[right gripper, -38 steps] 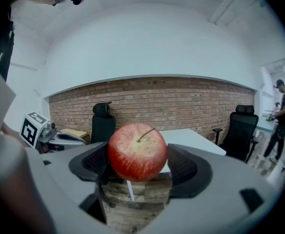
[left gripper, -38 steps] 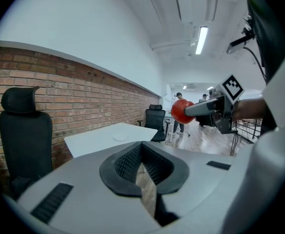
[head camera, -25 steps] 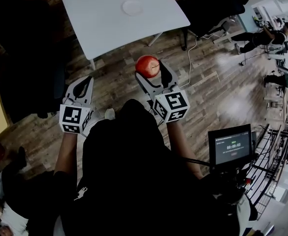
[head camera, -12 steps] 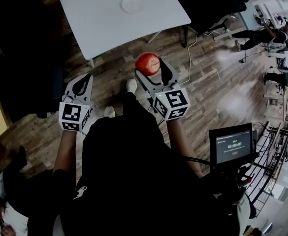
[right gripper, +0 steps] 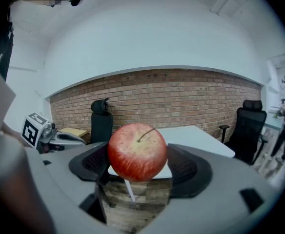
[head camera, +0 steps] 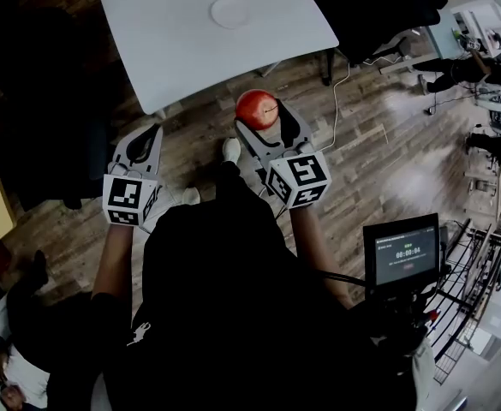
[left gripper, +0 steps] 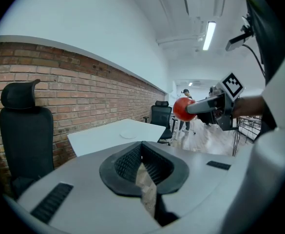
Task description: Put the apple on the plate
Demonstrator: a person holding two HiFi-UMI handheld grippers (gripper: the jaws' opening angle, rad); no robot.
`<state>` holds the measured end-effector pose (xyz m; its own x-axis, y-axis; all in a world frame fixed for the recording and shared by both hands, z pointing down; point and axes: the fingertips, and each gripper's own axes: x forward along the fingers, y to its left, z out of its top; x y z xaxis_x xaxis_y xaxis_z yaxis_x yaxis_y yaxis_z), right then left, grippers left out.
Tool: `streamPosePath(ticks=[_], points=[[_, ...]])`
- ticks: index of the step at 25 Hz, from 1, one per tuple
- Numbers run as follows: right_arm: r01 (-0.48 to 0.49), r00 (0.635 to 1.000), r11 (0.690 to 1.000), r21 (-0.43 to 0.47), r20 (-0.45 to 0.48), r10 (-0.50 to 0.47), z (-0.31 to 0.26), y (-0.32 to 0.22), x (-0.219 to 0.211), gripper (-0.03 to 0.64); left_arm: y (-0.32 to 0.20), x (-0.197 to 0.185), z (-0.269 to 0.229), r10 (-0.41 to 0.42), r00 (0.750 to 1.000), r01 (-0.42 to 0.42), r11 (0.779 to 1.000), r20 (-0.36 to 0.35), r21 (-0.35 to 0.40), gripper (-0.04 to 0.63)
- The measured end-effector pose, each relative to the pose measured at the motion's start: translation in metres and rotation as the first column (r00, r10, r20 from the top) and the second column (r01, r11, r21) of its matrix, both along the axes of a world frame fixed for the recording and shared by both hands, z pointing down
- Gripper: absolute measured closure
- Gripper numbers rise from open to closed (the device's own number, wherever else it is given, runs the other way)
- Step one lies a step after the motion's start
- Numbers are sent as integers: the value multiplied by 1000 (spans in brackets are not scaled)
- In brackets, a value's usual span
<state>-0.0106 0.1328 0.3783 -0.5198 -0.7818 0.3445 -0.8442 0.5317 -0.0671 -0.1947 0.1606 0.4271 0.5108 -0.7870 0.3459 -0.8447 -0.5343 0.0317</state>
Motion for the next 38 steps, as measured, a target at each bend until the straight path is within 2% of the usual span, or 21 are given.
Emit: streamPosePath(ticks=[14, 19, 24, 31, 38], points=[[33, 998, 999, -9, 45, -33, 5, -92, 53, 244, -84, 63, -11, 7, 998, -8, 1000, 62, 0, 588], [36, 997, 999, -35, 76, -33, 21, -170, 124, 244, -162, 139, 0, 24, 995, -22, 999, 94, -23, 588], [45, 994, 998, -53, 99, -39, 23, -232, 177, 244, -223, 194, -3, 20, 993, -15, 999, 112, -47, 589], [95, 991, 995, -17, 96, -93, 18, -239, 178, 244, -227, 199, -9, -24, 993, 25, 1000, 117, -3, 588], [153, 983, 988, -4, 103, -152, 10, -236, 158, 244, -218, 185, -17, -68, 990, 68, 998, 124, 7, 588]])
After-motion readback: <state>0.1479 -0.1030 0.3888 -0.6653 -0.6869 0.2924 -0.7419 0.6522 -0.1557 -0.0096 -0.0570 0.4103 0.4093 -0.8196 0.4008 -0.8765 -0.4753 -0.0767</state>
